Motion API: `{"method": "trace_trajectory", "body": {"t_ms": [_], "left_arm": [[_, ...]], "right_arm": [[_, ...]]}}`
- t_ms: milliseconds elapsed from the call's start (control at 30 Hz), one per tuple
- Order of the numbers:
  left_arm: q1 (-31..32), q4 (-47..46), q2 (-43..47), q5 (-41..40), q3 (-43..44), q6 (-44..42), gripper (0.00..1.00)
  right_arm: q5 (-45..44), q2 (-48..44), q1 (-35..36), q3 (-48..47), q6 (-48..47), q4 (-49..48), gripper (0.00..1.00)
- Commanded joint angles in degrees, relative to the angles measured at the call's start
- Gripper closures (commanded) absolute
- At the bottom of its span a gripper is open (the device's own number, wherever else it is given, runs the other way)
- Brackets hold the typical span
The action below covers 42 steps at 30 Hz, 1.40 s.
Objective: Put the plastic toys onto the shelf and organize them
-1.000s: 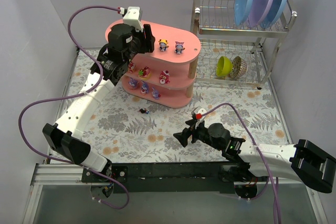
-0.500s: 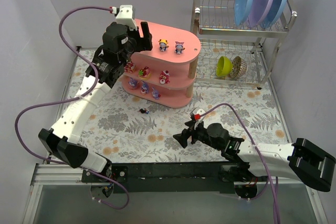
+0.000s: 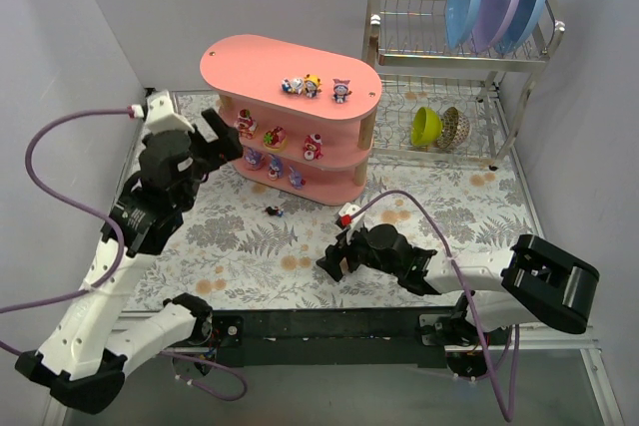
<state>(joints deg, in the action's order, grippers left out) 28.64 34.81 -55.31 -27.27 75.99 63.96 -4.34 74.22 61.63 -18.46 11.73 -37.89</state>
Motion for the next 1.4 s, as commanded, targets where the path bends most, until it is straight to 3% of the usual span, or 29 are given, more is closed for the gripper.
{"method": "trace_trajectory", "body": {"t_ms": [0, 200, 400, 600, 833, 967, 1100, 1367], "left_arm": [[-0.25, 9.57, 4.94, 0.45, -11.72, 12.75, 0.04], [-0.25, 7.92, 12.84, 6.60, -26.65, 22.16, 0.04], [-0.25, 5.72, 11.81, 11.61, -27.74, 18.41, 0.04], [-0.25, 4.39, 6.89, 13.64, -12.55, 3.13, 0.04], [-0.25, 6.06, -7.86, 17.51, 9.60, -7.09, 0.07], [-0.69, 6.77, -17.96, 21.19, 20.67, -8.24, 0.12], [-1.75, 6.94, -24.83, 21.82, 30.87, -6.66, 0.23], [-2.45, 5.28, -30.82, 17.60, 34.85, 0.10, 0.44]], "right_arm": [[2.84, 3.04, 0.34, -2.72, -1.36, -4.38, 0.06], [2.41, 3.22, 0.43, -1.93, -1.09, -4.30, 0.06], [1.35, 1.03, 0.43, -0.53, -1.18, -2.72, 0.06], [0.82, -1.79, 0.43, 0.97, -1.44, -0.96, 0.06], [0.47, -5.57, 0.43, 1.93, -1.62, 1.15, 0.06], [0.47, -7.50, 0.43, 2.55, -1.44, 2.38, 0.07], [0.30, -9.79, 0.43, 3.78, -1.27, 3.00, 0.07], [-1.28, -12.69, 0.43, 5.27, -1.44, 3.70, 0.07]]}}
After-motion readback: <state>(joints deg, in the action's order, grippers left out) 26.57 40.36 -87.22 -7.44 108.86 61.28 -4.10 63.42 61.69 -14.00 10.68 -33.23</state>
